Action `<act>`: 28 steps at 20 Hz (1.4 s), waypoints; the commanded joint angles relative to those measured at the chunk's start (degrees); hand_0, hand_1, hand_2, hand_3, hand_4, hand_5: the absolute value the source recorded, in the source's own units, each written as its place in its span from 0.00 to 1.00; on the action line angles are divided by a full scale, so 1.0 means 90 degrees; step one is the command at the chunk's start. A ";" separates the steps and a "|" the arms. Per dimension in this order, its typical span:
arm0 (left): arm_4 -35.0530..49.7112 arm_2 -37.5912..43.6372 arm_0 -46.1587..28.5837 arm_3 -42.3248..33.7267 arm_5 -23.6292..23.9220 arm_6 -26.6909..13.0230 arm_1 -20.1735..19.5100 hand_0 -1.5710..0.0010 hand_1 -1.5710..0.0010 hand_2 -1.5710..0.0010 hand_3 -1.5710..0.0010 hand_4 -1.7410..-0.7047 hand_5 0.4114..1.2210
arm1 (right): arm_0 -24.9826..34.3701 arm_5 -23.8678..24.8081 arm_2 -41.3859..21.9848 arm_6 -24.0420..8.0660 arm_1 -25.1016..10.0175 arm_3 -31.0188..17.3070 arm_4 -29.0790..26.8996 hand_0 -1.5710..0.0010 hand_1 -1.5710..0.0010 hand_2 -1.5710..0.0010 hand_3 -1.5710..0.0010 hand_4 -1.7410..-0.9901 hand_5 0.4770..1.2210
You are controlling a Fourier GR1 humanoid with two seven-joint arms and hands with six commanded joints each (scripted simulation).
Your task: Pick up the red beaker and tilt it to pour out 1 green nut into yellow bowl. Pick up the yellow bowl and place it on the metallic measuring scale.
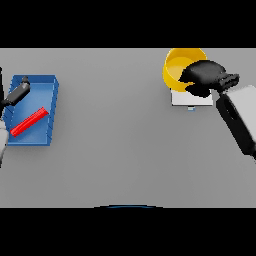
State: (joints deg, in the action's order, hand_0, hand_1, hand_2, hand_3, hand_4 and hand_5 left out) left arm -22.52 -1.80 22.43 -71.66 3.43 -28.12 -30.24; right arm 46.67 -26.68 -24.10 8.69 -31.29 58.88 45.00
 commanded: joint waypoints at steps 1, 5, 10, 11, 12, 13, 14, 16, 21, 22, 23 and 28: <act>0.0003 0.0041 0.0017 0.0009 0.0011 0.0022 -0.0051 1.00 1.00 1.00 1.00 0.97 0.35 | 0.0040 0.0106 0.0015 -0.0035 0.0059 -0.0197 0.0041 0.00 0.00 0.04 0.25 0.00 1.00; -0.0024 0.0018 -0.0052 -0.0086 0.0020 0.0031 -0.0046 1.00 1.00 1.00 1.00 0.98 0.34 | 0.0117 0.0636 0.0099 0.0193 0.0040 -0.1084 0.0239 0.00 0.00 0.07 0.20 0.00 1.00; -0.0023 0.0030 -0.0059 -0.0023 0.0008 -0.0020 -0.0052 1.00 1.00 1.00 1.00 0.98 0.33 | 0.0117 0.0930 0.0171 0.0260 0.0144 -0.1735 0.0287 0.00 0.00 0.11 0.14 0.00 1.00; -0.0010 0.0007 -0.0056 -0.0088 -0.0019 0.0028 -0.0039 1.00 1.00 1.00 1.00 0.98 0.33 | 0.0148 0.0968 0.0204 0.0232 0.0184 -0.1834 0.0271 0.00 0.00 0.11 0.14 0.00 1.00; -0.0015 0.0044 -0.0023 -0.0081 0.0004 -0.0011 -0.0069 1.00 1.00 1.00 1.00 0.98 0.33 | 0.0116 0.1044 0.0205 0.0330 0.0226 -0.1886 0.0251 0.00 0.00 0.12 0.15 0.00 1.00; 0.0000 0.0048 -0.0015 -0.0040 -0.0014 0.0001 -0.0067 1.00 1.00 1.00 1.00 0.98 0.33 | 0.0128 0.1055 0.0203 0.0474 0.0244 -0.2007 0.0239 0.00 0.00 0.13 0.15 0.00 1.00; -0.0015 0.0022 -0.0028 -0.0025 0.0013 0.0021 -0.0024 1.00 1.00 1.00 1.00 0.98 0.33 | 0.0183 0.1149 0.0223 0.0522 0.0315 -0.2183 0.0243 0.00 0.00 0.14 0.13 0.00 1.00; -0.0020 0.0023 -0.0038 -0.0058 -0.0023 0.0031 -0.0074 1.00 1.00 1.00 1.00 0.98 0.32 | 0.0256 0.1180 0.0238 0.0605 0.0372 -0.2326 0.0223 0.01 0.00 0.15 0.09 0.00 1.00; -0.0076 -0.0008 0.0057 0.0115 0.0038 0.0062 -0.0017 1.00 1.00 1.00 1.00 0.98 0.32 | 0.0249 0.1187 0.0286 0.0556 0.0448 -0.2425 0.0162 0.05 0.06 0.08 0.30 0.01 1.00; -0.0110 -0.0052 0.0055 0.0153 0.0067 0.0084 0.0032 1.00 1.00 1.00 1.00 0.98 0.32 | 0.0245 0.1147 0.0282 0.0567 0.0453 -0.2397 0.0165 0.08 0.15 0.18 0.37 0.07 1.00; -0.0146 -0.0079 0.0093 0.0143 0.0079 0.0026 0.0049 1.00 1.00 1.00 1.00 0.99 0.32 | 0.0314 0.1099 0.0293 0.0550 0.0435 -0.2417 0.0169 0.22 0.30 0.31 0.43 0.11 0.90; -0.0092 -0.0026 0.0098 0.0188 0.0101 0.0070 0.0062 1.00 1.00 1.00 1.00 0.98 0.31 | 0.0360 0.0998 0.0071 0.0633 0.0389 -0.2474 0.0388 0.74 0.77 0.70 0.65 0.23 0.61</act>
State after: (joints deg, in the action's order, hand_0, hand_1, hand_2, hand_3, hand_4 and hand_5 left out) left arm -23.33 -2.06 23.29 -69.96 4.30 -27.53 -29.66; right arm 49.91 -17.70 -23.47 14.42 -27.77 36.62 48.48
